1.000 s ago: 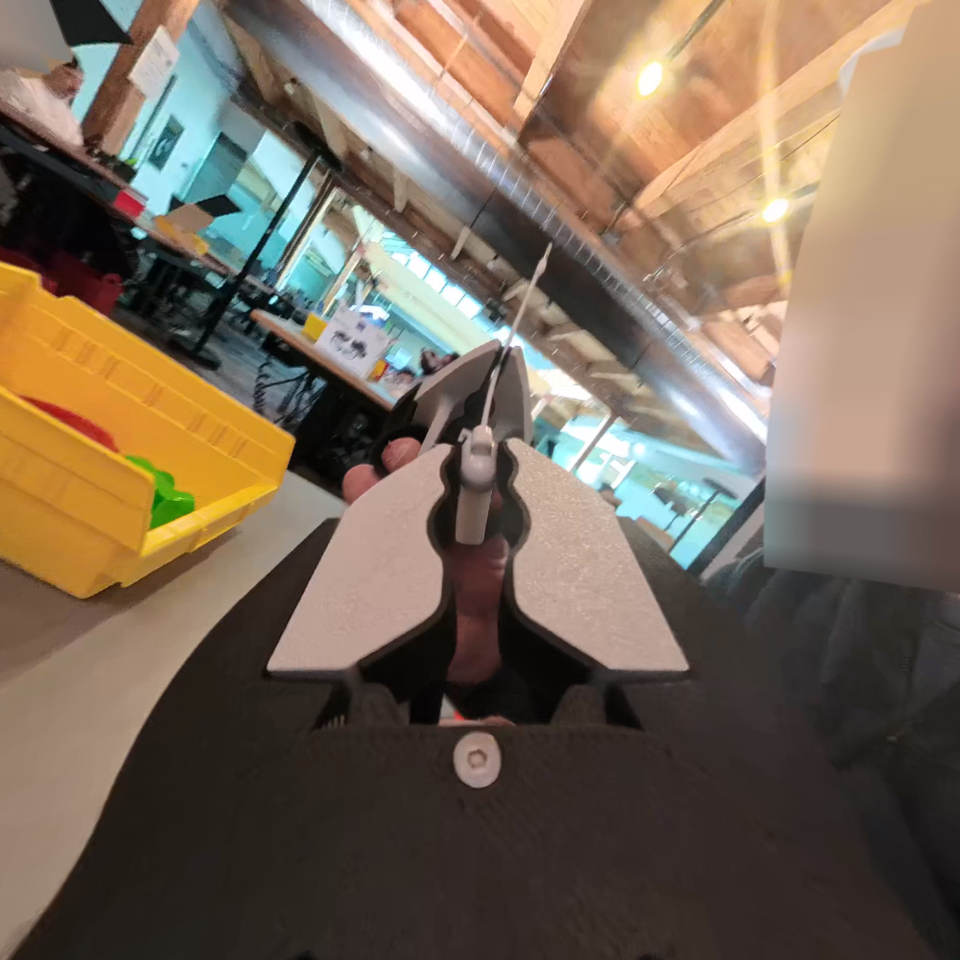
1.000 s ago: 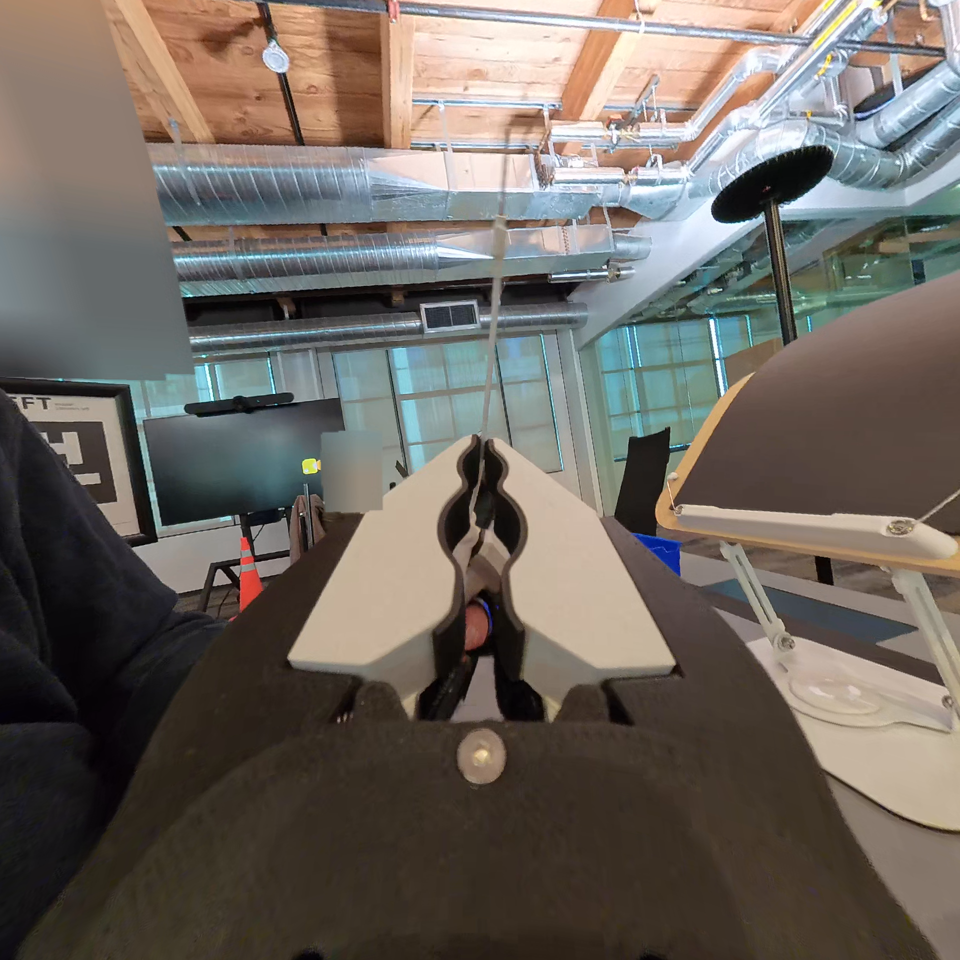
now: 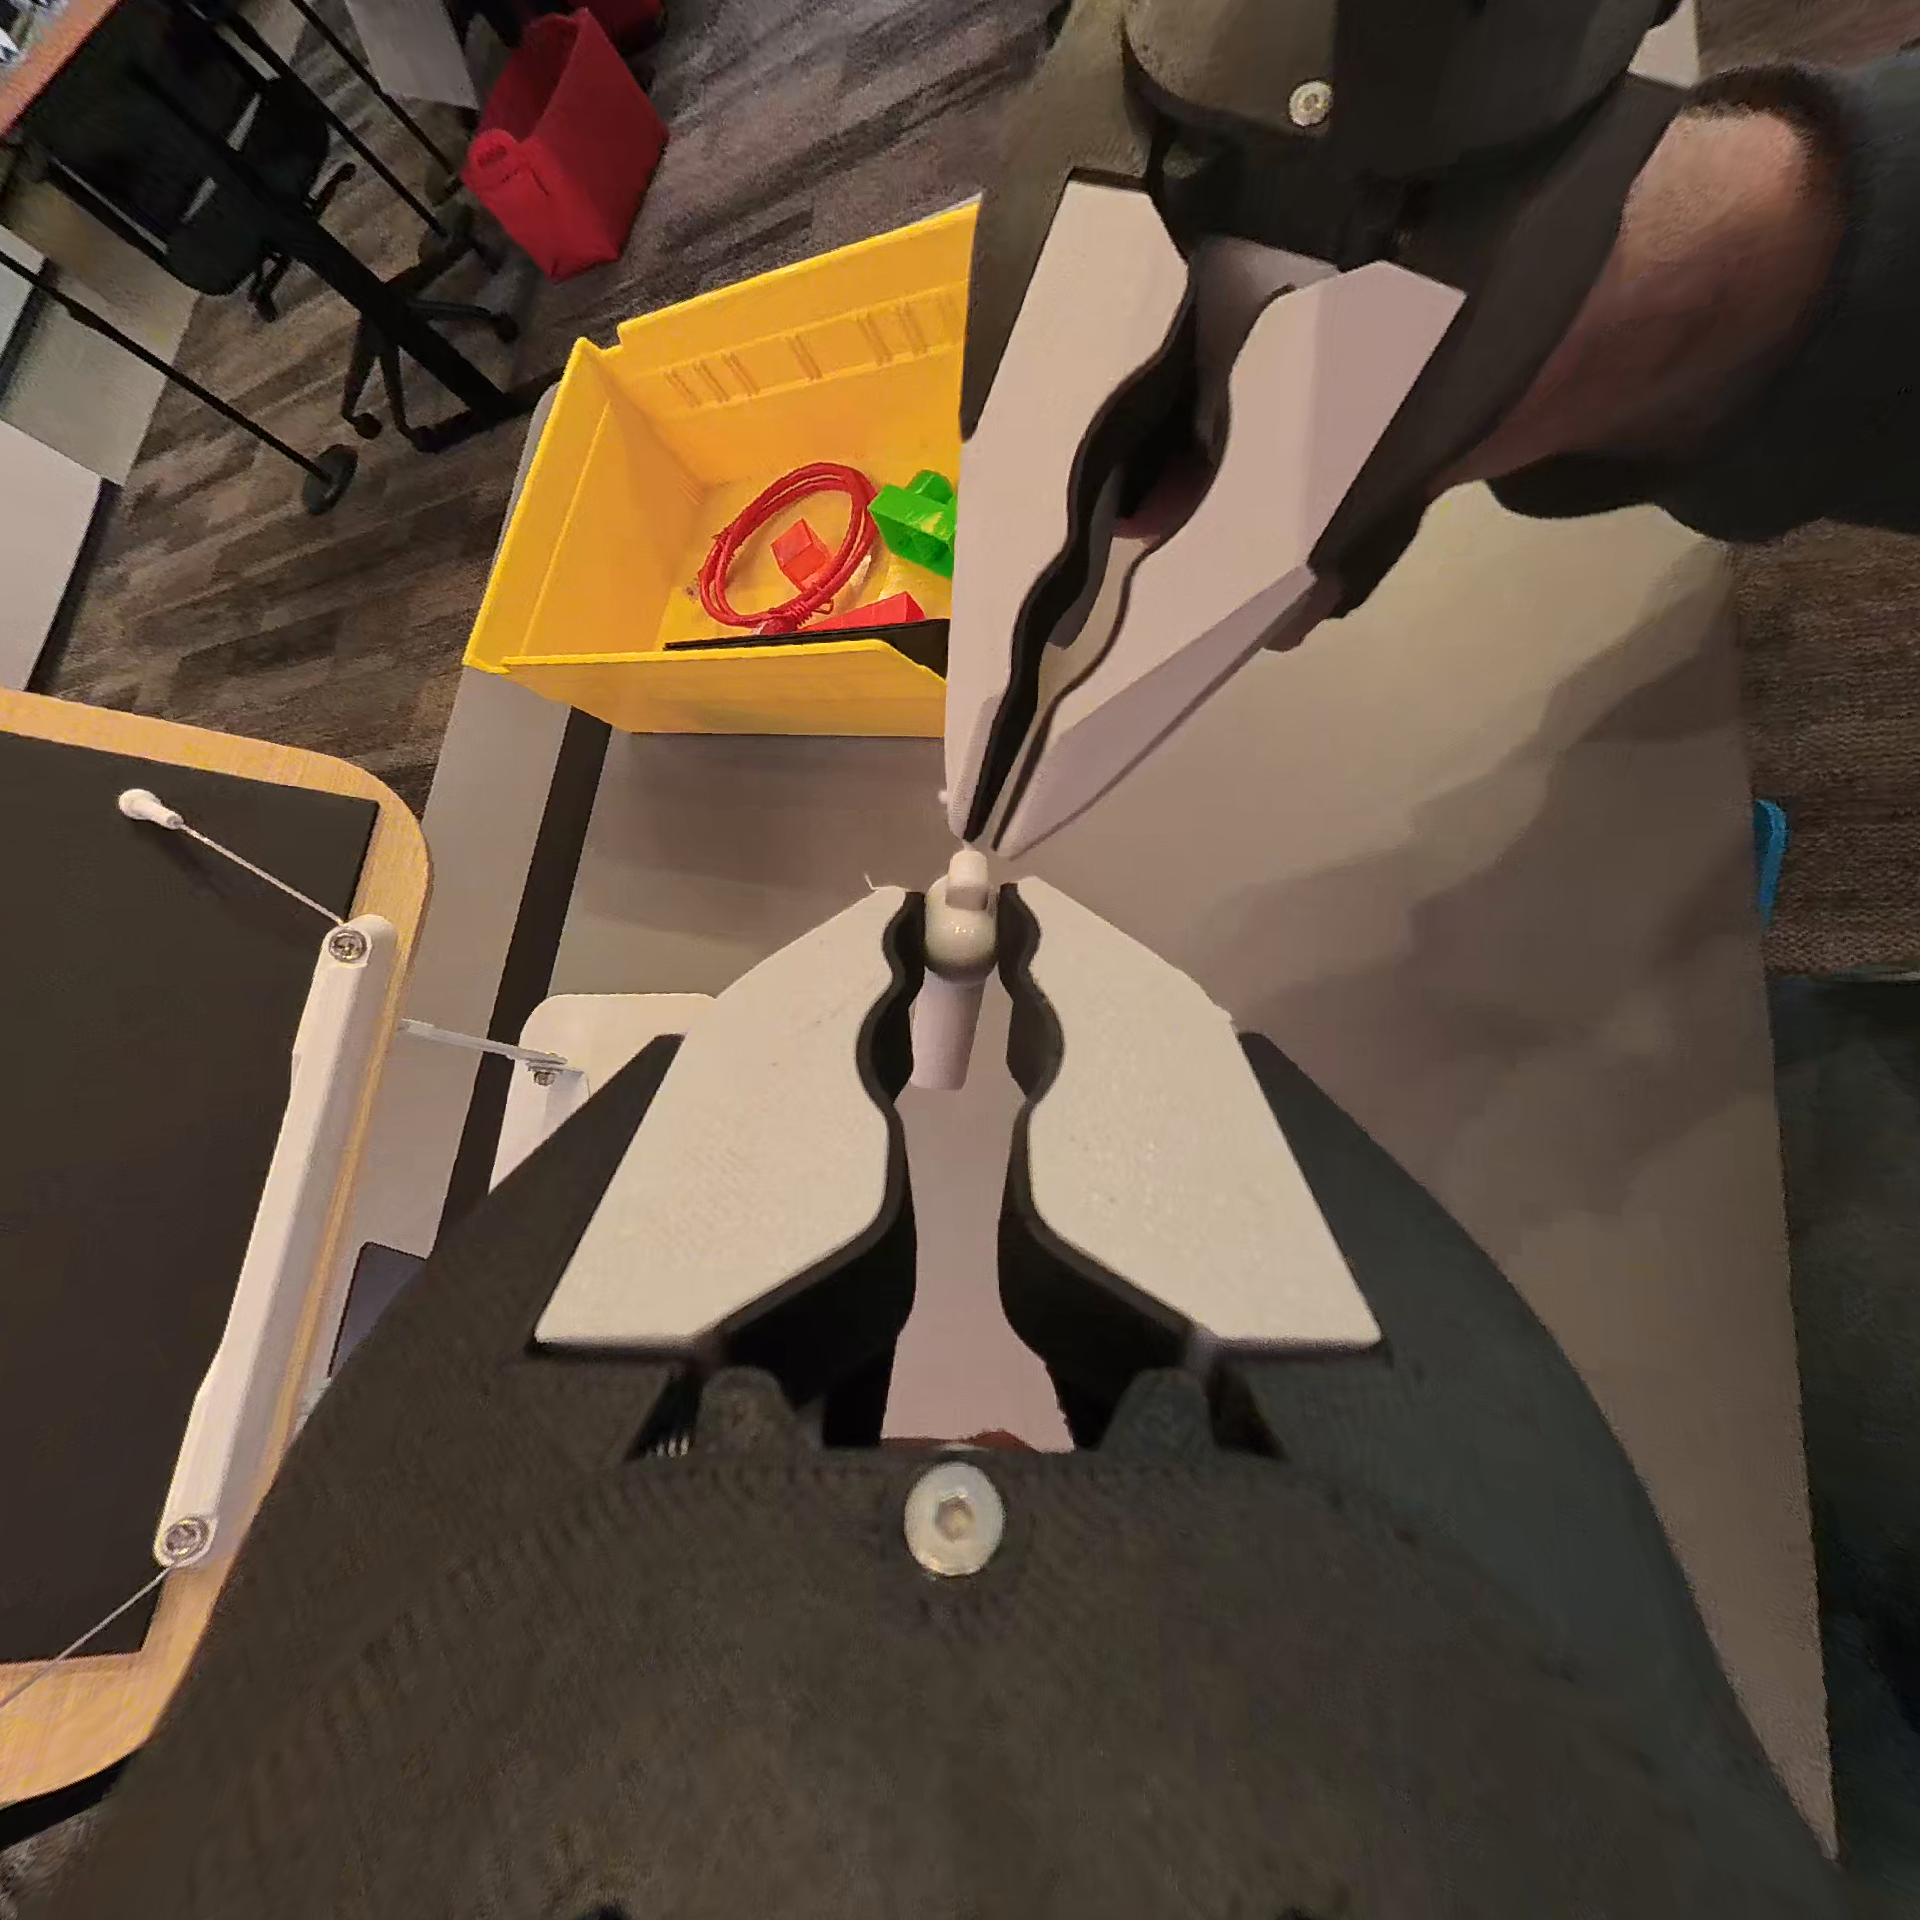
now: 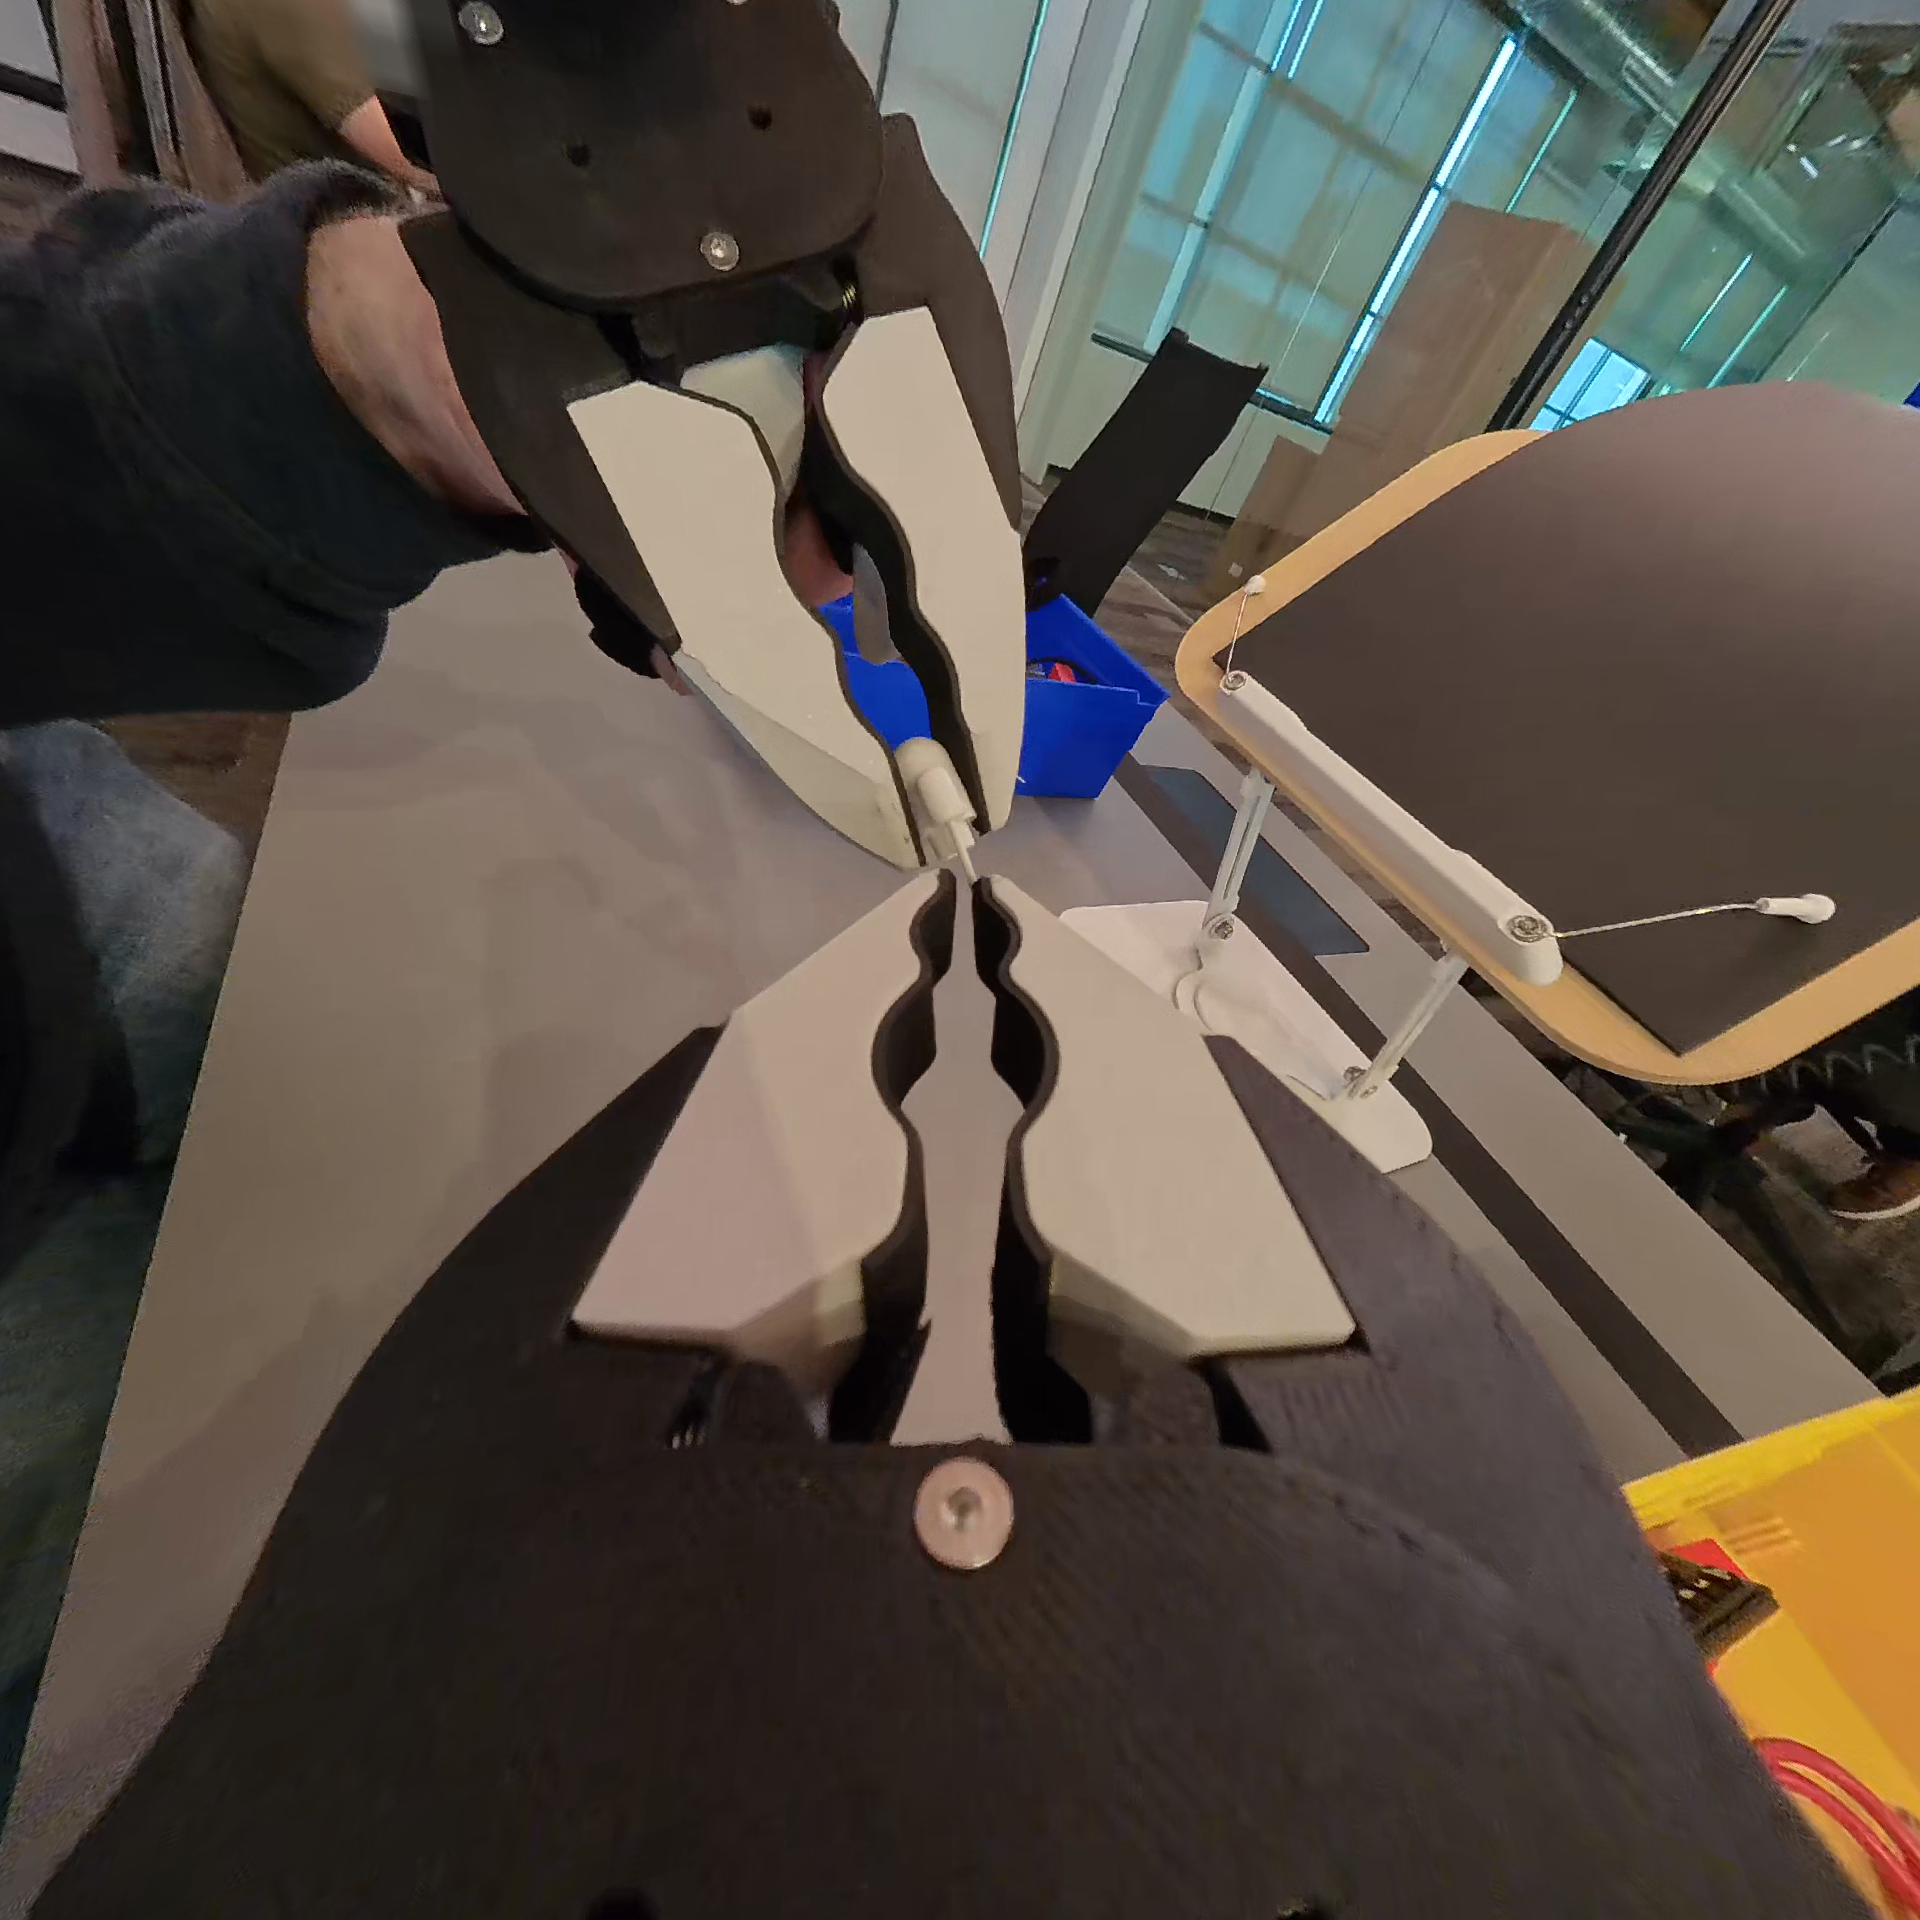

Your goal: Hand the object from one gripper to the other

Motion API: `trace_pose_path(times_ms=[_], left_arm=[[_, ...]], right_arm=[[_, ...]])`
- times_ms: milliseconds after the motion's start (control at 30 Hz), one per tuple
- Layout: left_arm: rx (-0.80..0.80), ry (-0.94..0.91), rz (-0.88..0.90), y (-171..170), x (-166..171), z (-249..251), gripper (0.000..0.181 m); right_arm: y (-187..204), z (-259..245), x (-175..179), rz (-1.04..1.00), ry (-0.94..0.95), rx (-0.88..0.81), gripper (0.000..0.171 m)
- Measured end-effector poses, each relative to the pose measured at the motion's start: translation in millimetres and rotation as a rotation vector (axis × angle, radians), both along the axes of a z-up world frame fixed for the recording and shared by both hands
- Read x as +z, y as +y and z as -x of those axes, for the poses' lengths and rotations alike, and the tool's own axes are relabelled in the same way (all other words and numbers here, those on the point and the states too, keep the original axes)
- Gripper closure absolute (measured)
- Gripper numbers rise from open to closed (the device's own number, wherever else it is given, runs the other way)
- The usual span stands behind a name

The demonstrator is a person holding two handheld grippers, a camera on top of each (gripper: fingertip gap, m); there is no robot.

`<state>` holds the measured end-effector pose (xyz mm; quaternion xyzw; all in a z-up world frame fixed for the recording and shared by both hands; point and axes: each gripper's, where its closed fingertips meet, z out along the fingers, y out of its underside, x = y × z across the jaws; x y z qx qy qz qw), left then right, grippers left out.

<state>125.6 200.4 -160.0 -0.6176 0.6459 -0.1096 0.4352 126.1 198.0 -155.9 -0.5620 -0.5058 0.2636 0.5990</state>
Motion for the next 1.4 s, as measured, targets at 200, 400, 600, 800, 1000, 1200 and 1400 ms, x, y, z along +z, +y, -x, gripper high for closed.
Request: trace_pose_path(times_ms=[200, 400, 600, 800, 1000, 1200, 1400], left_arm=[[-0.018, 0.015, 0.004, 0.1, -2.5, -0.6, 0.168], [-0.031, 0.043, 0.007, -2.1, -5.3, -2.8, 0.168], [-0.028, 0.015, 0.019, -1.0, -0.6, -5.4, 0.168], [0.085, -0.042, -0.031, 14.8, 10.4, 6.6, 0.14], [0.101, -0.231, 0.16, 7.3, -11.9, 6.8, 0.137], [0.058, -0.369, 0.267, 3.8, -43.4, -38.3, 0.146], [0.053, -0.422, 0.271, 10.5, -47.1, -59.3, 0.163]], right_arm=[[3.2, -3.1, -4.6, -0.043, -0.048, -0.031, 0.168], [2.2, 0.4, -10.5, -0.073, -0.091, -0.037, 0.171], [3.2, -2.7, -3.4, -0.031, -0.015, -0.029, 0.171], [13.9, -20.3, 21.5, 0.045, 0.219, -0.044, 0.171], [17.8, -31.9, 42.9, 0.068, 0.361, -0.034, 0.171], [13.2, -29.5, 51.7, 0.053, 0.373, -0.031, 0.171], [12.0, -29.6, 54.6, 0.051, 0.384, -0.022, 0.171]])
